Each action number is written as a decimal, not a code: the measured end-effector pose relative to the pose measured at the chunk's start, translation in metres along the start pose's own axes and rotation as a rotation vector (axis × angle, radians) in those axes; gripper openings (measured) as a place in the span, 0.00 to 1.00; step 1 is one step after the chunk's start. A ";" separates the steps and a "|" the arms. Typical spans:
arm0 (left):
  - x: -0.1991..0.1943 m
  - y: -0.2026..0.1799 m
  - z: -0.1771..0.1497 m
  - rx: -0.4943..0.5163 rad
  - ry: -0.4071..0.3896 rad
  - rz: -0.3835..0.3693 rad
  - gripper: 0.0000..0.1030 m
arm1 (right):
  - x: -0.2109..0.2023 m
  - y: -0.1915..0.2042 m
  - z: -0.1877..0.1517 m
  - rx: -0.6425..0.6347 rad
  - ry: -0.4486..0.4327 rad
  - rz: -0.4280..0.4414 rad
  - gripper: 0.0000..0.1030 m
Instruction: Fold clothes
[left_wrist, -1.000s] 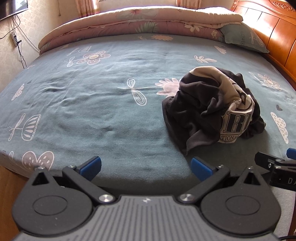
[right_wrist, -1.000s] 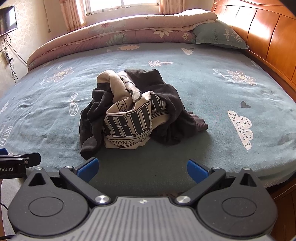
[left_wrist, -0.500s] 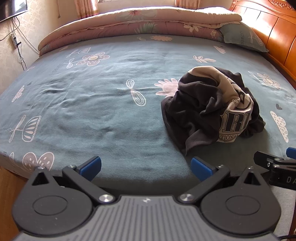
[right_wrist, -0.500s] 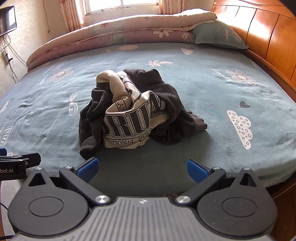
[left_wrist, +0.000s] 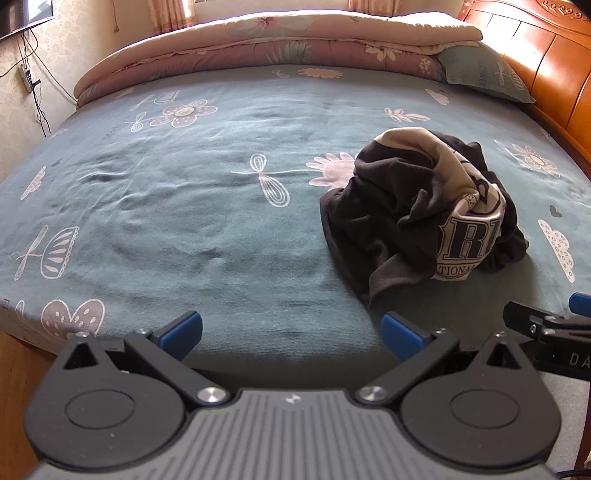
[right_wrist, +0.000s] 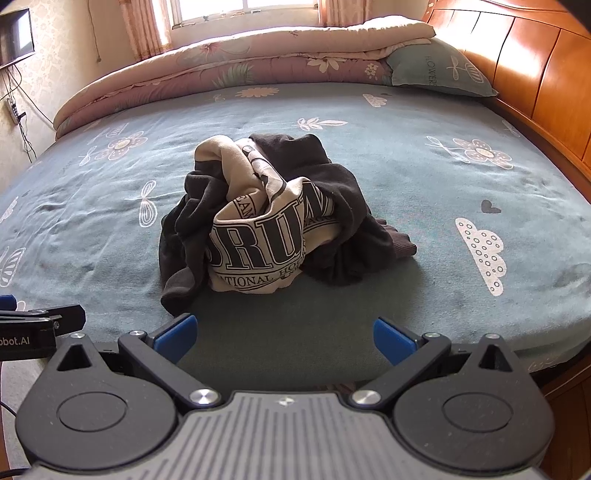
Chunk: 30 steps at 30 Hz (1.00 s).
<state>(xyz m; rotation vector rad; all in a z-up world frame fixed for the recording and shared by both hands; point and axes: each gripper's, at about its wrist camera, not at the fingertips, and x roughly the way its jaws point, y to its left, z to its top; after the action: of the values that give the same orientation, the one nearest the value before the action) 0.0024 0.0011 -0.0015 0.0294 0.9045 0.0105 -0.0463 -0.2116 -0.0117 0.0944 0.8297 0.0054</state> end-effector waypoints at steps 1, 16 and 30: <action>0.000 0.000 0.000 -0.002 0.001 -0.001 1.00 | 0.000 0.000 0.000 -0.001 0.000 0.000 1.00; 0.002 0.001 0.000 -0.010 0.009 -0.005 1.00 | 0.001 0.000 0.003 0.000 0.003 -0.001 1.00; 0.003 0.000 0.000 -0.007 0.012 -0.005 1.00 | 0.002 0.000 0.002 0.002 0.005 0.000 1.00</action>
<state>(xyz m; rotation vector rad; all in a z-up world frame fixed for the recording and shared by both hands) 0.0040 0.0010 -0.0035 0.0205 0.9166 0.0090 -0.0434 -0.2120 -0.0114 0.0960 0.8349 0.0050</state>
